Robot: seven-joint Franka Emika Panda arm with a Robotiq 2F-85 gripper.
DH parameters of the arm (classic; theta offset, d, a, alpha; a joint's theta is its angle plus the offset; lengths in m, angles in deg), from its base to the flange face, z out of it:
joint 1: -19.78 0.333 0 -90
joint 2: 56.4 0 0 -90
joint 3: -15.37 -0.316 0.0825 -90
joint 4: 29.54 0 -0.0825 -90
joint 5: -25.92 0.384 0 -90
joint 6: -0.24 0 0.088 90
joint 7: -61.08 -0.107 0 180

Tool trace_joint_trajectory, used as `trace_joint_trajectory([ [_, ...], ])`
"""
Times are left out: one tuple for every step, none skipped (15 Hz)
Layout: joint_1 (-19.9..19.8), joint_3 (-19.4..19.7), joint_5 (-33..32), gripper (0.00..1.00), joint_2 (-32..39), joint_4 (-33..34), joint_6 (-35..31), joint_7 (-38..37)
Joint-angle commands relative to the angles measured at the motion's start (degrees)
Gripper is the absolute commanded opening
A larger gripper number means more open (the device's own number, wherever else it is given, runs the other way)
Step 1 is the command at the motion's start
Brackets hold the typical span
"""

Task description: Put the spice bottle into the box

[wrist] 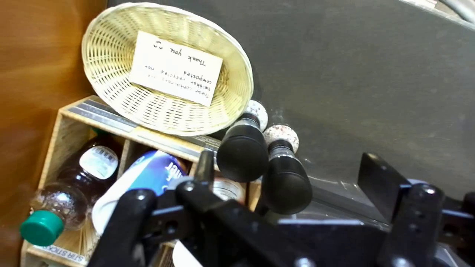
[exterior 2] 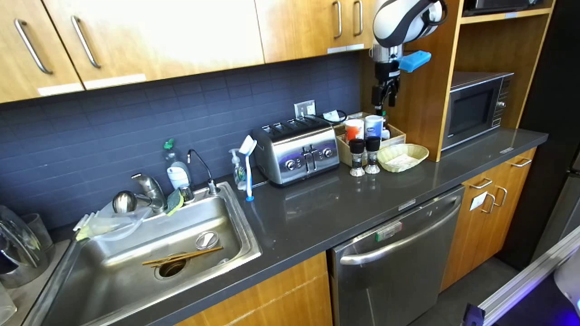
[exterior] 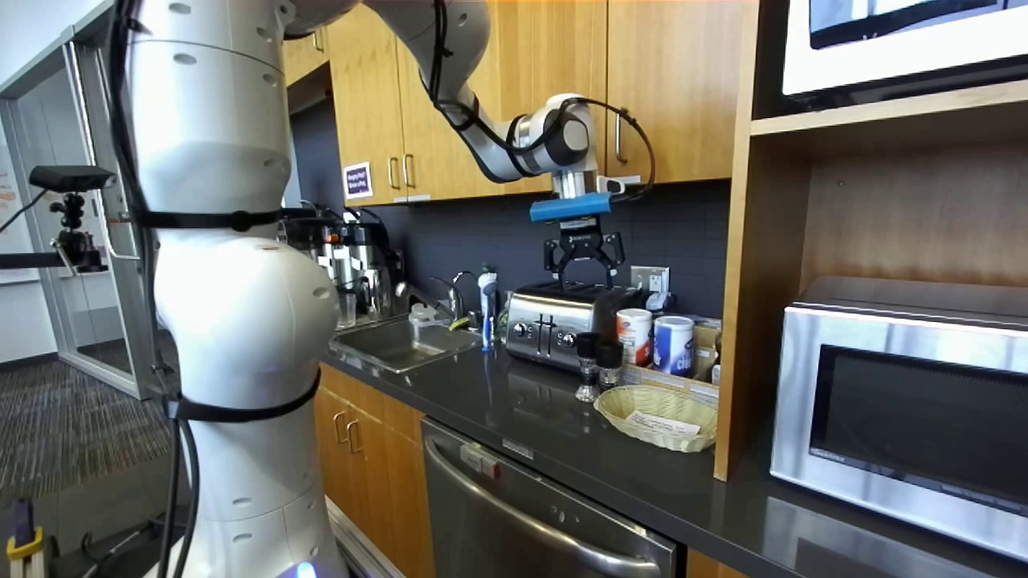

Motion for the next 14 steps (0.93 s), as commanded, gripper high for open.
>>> trace_joint_trajectory([
  [-0.99,0.73,-2.05,1.00,2.24,0.10,-1.29,-0.99],
  [-1.11,0.86,-2.77,1.00,2.37,-0.67,-1.64,-0.99],
  [-1.23,0.97,-3.44,1.00,2.59,-1.19,-1.65,-0.89],
  [-1.26,1.03,-4.16,1.00,2.69,-2.01,-1.94,-0.82],
  [-1.25,1.05,-4.62,1.00,2.95,-2.48,-2.06,-0.72],
  [-1.28,1.03,-5.03,1.00,3.24,-3.04,-2.28,-0.62],
  [-1.22,0.97,-5.55,1.00,3.45,-3.73,-2.45,-0.61],
  [-1.17,0.94,-6.07,1.00,3.67,-4.28,-2.72,-0.61],
  [-1.04,0.82,-6.67,1.00,3.76,-5.04,-3.05,-0.56],
  [-0.88,0.67,-7.28,1.00,3.88,-5.70,-3.44,-0.75],
  [-0.66,0.51,-8.03,1.00,4.11,-6.22,-3.75,-0.92],
  [-0.42,0.35,-8.55,1.00,4.15,-6.75,-3.87,-1.07],
  [-0.18,0.12,-9.05,1.00,3.86,-7.24,-3.53,-0.93],
  [-0.82,0.37,-7.21,1.00,4.42,-5.93,-2.57,-0.01],
])
